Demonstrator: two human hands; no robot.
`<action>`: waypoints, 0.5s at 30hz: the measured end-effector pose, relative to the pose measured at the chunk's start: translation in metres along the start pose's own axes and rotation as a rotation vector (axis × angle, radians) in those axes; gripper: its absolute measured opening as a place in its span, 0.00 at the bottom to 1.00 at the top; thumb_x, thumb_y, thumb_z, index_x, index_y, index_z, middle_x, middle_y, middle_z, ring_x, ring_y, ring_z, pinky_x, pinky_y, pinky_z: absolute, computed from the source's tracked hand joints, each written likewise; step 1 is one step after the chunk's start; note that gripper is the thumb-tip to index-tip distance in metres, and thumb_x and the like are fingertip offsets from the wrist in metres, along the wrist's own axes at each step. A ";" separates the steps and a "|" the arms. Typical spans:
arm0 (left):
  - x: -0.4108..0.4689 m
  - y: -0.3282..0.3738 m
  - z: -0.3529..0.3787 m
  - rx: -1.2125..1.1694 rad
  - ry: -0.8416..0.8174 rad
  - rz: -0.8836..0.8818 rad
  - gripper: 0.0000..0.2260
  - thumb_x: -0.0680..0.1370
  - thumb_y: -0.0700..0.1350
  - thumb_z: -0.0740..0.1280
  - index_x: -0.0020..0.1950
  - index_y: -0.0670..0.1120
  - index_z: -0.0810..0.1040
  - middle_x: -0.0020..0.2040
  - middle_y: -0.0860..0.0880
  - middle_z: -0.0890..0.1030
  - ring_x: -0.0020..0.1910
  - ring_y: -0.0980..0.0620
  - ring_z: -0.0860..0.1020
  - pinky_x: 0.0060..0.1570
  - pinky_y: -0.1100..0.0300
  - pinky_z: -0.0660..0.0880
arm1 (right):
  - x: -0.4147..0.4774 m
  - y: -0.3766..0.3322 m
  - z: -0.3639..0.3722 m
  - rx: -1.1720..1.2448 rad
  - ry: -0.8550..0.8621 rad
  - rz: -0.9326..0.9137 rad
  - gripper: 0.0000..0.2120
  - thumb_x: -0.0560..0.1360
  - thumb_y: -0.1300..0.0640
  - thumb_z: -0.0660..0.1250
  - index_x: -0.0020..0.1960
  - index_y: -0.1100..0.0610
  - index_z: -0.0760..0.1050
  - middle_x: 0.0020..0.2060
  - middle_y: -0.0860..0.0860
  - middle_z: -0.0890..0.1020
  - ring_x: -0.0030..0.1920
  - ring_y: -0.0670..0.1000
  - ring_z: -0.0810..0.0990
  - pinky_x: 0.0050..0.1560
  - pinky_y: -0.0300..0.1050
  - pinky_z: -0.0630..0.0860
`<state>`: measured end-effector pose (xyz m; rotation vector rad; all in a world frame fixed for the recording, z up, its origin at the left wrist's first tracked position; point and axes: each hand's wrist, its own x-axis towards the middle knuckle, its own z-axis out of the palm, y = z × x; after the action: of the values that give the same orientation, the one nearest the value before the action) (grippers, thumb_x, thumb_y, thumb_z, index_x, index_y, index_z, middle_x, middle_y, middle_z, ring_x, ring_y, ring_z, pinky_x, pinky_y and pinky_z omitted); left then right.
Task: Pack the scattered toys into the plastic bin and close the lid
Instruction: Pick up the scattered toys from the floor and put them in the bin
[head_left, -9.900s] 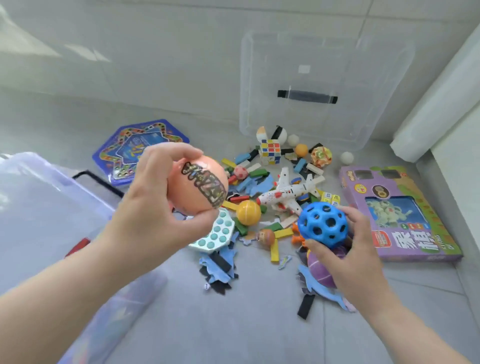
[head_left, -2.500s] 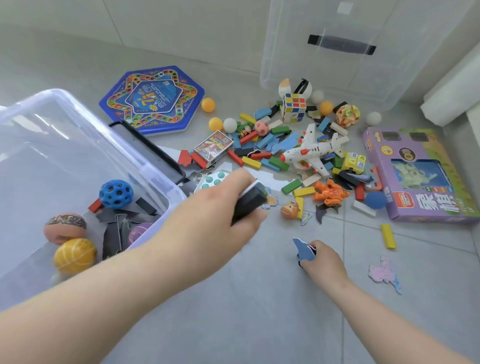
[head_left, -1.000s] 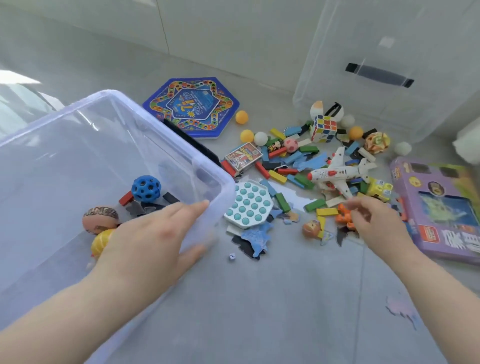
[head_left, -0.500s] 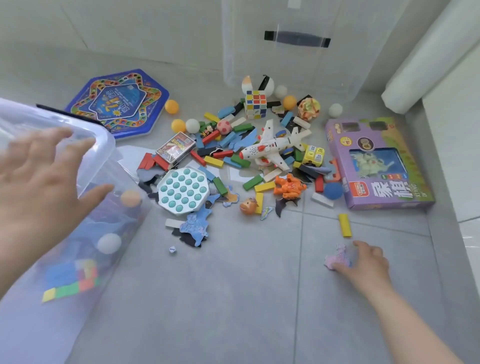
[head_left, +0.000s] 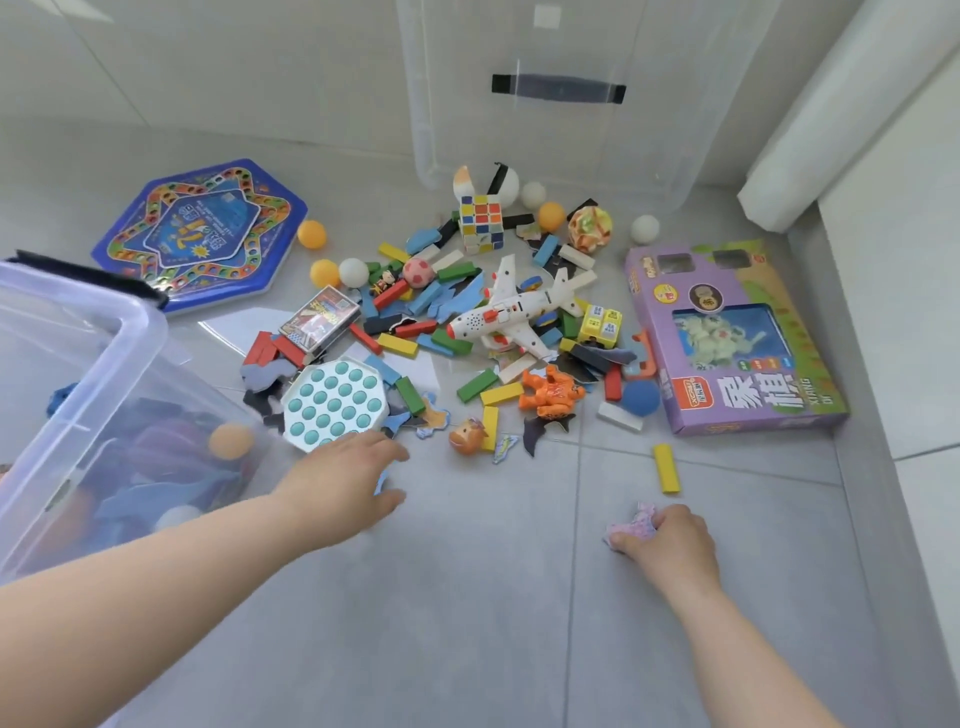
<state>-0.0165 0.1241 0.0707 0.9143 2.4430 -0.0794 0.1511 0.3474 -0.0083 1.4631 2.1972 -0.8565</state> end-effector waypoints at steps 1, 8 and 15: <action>0.011 0.004 0.003 -0.053 0.000 -0.018 0.21 0.78 0.52 0.59 0.70 0.52 0.63 0.69 0.53 0.67 0.68 0.53 0.66 0.62 0.62 0.64 | 0.001 0.000 0.000 -0.014 0.018 -0.010 0.15 0.68 0.55 0.70 0.49 0.65 0.75 0.49 0.59 0.77 0.58 0.61 0.72 0.55 0.47 0.68; 0.078 0.034 0.024 -0.174 0.121 0.042 0.29 0.76 0.55 0.62 0.73 0.48 0.56 0.72 0.48 0.62 0.69 0.47 0.63 0.65 0.56 0.63 | 0.019 -0.010 -0.020 -0.115 0.137 -0.075 0.20 0.74 0.51 0.63 0.28 0.50 0.58 0.52 0.58 0.76 0.59 0.59 0.69 0.47 0.43 0.64; 0.093 0.029 0.038 -0.121 0.059 0.093 0.22 0.76 0.53 0.61 0.69 0.48 0.64 0.68 0.49 0.68 0.66 0.47 0.67 0.62 0.57 0.64 | 0.056 -0.021 -0.016 -0.063 0.143 -0.001 0.05 0.74 0.53 0.64 0.45 0.53 0.77 0.61 0.59 0.71 0.65 0.60 0.66 0.53 0.42 0.63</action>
<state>-0.0398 0.1923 -0.0046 0.9871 2.4249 0.1283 0.1105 0.3908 -0.0239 1.5365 2.3054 -0.6951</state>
